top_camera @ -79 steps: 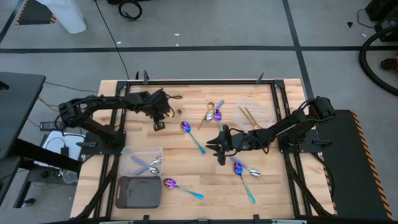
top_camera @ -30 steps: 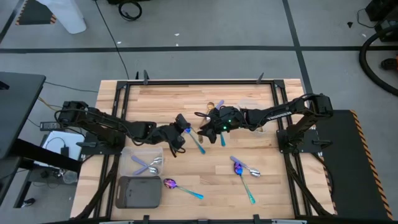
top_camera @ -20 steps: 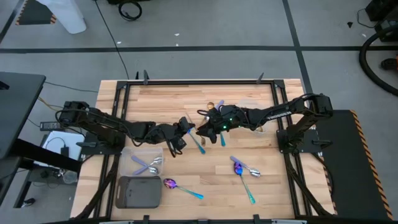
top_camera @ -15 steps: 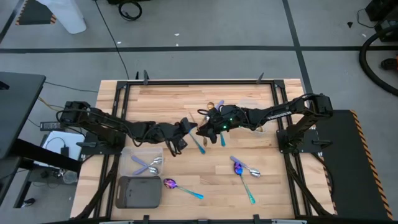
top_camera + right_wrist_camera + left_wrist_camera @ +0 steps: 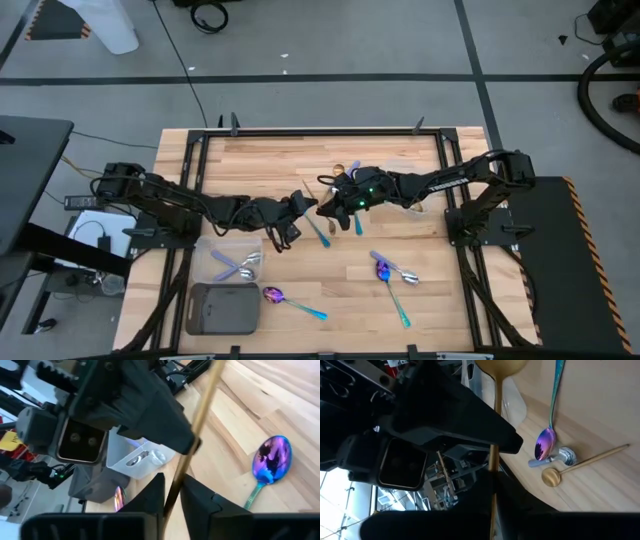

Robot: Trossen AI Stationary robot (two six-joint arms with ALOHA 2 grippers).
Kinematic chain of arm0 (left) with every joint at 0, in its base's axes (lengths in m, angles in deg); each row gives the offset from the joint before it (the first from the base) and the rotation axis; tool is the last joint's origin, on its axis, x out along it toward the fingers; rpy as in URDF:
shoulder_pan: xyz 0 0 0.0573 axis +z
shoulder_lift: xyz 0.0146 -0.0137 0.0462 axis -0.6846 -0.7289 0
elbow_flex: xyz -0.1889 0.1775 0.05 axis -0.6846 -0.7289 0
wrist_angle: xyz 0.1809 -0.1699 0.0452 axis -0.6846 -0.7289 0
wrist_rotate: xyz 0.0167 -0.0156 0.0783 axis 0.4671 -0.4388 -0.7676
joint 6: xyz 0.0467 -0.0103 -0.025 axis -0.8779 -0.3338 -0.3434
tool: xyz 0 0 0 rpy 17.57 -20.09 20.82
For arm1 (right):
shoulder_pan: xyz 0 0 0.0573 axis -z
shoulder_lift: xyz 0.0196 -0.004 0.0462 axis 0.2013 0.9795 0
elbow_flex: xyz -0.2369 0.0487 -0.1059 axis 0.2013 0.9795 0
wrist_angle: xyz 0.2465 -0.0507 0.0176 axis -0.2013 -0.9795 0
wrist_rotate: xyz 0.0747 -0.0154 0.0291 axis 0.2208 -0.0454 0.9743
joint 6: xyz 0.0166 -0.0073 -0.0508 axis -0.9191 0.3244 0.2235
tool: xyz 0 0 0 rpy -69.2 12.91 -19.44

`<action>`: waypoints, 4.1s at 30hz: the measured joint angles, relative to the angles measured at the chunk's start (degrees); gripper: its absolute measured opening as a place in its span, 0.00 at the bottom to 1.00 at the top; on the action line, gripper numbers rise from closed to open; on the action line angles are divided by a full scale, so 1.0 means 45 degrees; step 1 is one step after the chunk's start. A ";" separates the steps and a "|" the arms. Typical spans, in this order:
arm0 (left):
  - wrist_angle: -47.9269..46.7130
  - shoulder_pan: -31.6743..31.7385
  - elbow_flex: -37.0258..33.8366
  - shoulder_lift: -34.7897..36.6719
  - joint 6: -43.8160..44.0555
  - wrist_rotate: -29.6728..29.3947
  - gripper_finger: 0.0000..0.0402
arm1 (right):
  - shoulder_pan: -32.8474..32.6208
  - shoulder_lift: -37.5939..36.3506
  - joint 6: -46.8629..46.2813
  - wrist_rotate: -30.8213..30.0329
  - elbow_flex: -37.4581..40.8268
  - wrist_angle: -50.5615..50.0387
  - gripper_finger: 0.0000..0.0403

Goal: Sort silverware by color (type)
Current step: Put the spoon into the top transparent bin, then put the blue spoon into the black bin

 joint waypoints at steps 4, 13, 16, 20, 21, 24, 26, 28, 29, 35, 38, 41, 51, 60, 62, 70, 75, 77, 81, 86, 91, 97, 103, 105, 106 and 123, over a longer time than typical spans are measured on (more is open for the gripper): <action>0.0002 -0.0019 0.0000 0.0000 -0.0006 0.0063 0.05 | 0.0014 0.0000 0.0103 -0.0019 0.0025 -0.0253 0.06; -0.0160 -0.0110 0.0000 0.0000 -0.0063 0.0321 0.30 | 0.0114 0.0000 0.0391 -0.0204 0.0011 -0.0517 0.05; -0.0175 -0.0324 0.0000 0.0000 0.0866 0.0258 0.35 | 0.0352 0.0000 0.0406 -0.0097 0.0011 -0.0614 0.05; -0.0175 -0.0723 0.0000 0.0000 0.3331 0.0170 0.38 | 0.0731 0.0000 0.0749 -0.0092 0.0011 -0.1171 0.05; -0.0175 -0.0807 0.0000 0.0000 0.4126 0.0170 0.38 | 0.0829 0.0000 0.0801 -0.0092 0.0011 -0.1287 0.05; -0.0171 -0.0972 0.0000 0.0000 0.6578 0.0170 0.36 | 0.1148 0.0000 0.1021 -0.0084 0.0006 -0.1598 0.07; -0.0165 -0.1039 0.0000 0.0000 0.8115 0.0156 0.36 | 0.1353 0.0000 0.1187 -0.0063 0.0006 -0.1886 0.08; -0.0162 -0.1073 0.0000 0.0000 0.9607 0.0151 0.36 | 0.1580 0.0000 0.1391 0.0160 0.0006 -0.2176 0.08; -0.0162 -0.1086 0.0000 0.0000 1.0423 0.0151 0.36 | 0.1685 0.0000 0.1475 0.0250 0.0006 -0.2350 0.08; -0.0329 -0.1016 0.0000 0.0000 1.5148 0.0549 0.36 | 0.2301 -0.0327 0.2142 0.0129 0.0006 -0.4171 0.08; -0.0526 -0.0767 0.0000 0.0000 1.6833 0.1841 0.36 | 0.2505 -0.0644 0.2455 -0.0388 0.0006 -0.5179 0.08; -0.0509 -0.0504 0.0000 0.0000 1.8289 0.3281 0.36 | 0.2574 -0.1133 0.2765 -0.1203 0.0006 -0.6227 0.08; -0.0499 -0.0399 0.0000 0.0000 2.0816 0.4250 0.36 | 0.2618 -0.2968 0.2843 -0.2435 0.0001 -0.8889 0.08; -0.0413 -0.0423 0.0000 0.0000 2.1822 0.4274 0.36 | 0.2623 -0.4704 0.2348 -0.5016 0.0001 -1.2394 0.08; -0.0405 -0.0421 0.0000 0.0000 2.2019 0.4274 0.36 | 0.2672 -0.5028 0.2105 -0.5615 0.0001 -1.3161 0.08; -0.0195 -0.0423 0.0000 0.0000 2.3642 0.4270 0.36 | 0.2861 -0.5373 0.0850 -0.6837 0.0001 -1.5920 0.08; -0.0134 -0.0569 0.0000 0.0000 2.4413 0.4260 0.36 | 0.2861 -0.5013 0.0012 -0.7116 0.0001 -1.7154 0.08; -0.0136 -0.0662 0.0000 0.0000 2.4428 0.4260 0.36 | 0.2862 -0.4890 -0.0309 -0.7116 0.0001 -1.7461 0.08; -0.0150 -0.0813 0.0000 0.0000 2.4706 0.4265 0.36 | 0.2861 -0.4644 -0.0772 -0.6845 0.0147 -1.7693 0.08; -0.0216 -0.1053 0.0000 0.0000 2.5035 0.4240 0.36 | 0.2861 -0.4342 -0.0780 -0.6698 0.0649 -1.7696 0.08; -0.0168 -0.1330 0.0000 0.0000 2.5331 0.4258 0.36 | 0.2861 -0.4174 -0.0616 -0.6685 0.0941 -1.7267 0.08; -0.0204 -0.1663 0.0000 0.0000 2.5746 0.4245 0.36 | 0.2975 -0.4167 -0.0334 -0.6473 0.1543 -1.6518 0.08; -0.0762 -0.2167 0.0093 0.0000 2.6099 0.4248 0.36 | 0.3002 -0.4167 -0.0082 -0.6286 0.1992 -1.5799 0.09; -0.1247 -0.2323 0.0273 0.0000 2.6259 0.4171 0.36 | 0.3062 -0.4167 0.0110 -0.6033 0.2164 -1.5347 0.10; -0.1555 -0.2410 0.0388 0.0000 2.6388 0.4061 0.36 | 0.3115 -0.4167 0.0164 -0.5895 0.2246 -1.5152 0.10; -0.7407 -0.2278 0.1928 0.0000 2.6001 0.3517 0.36 | 0.3764 -0.4167 0.0774 -0.5409 0.2449 -1.4550 0.20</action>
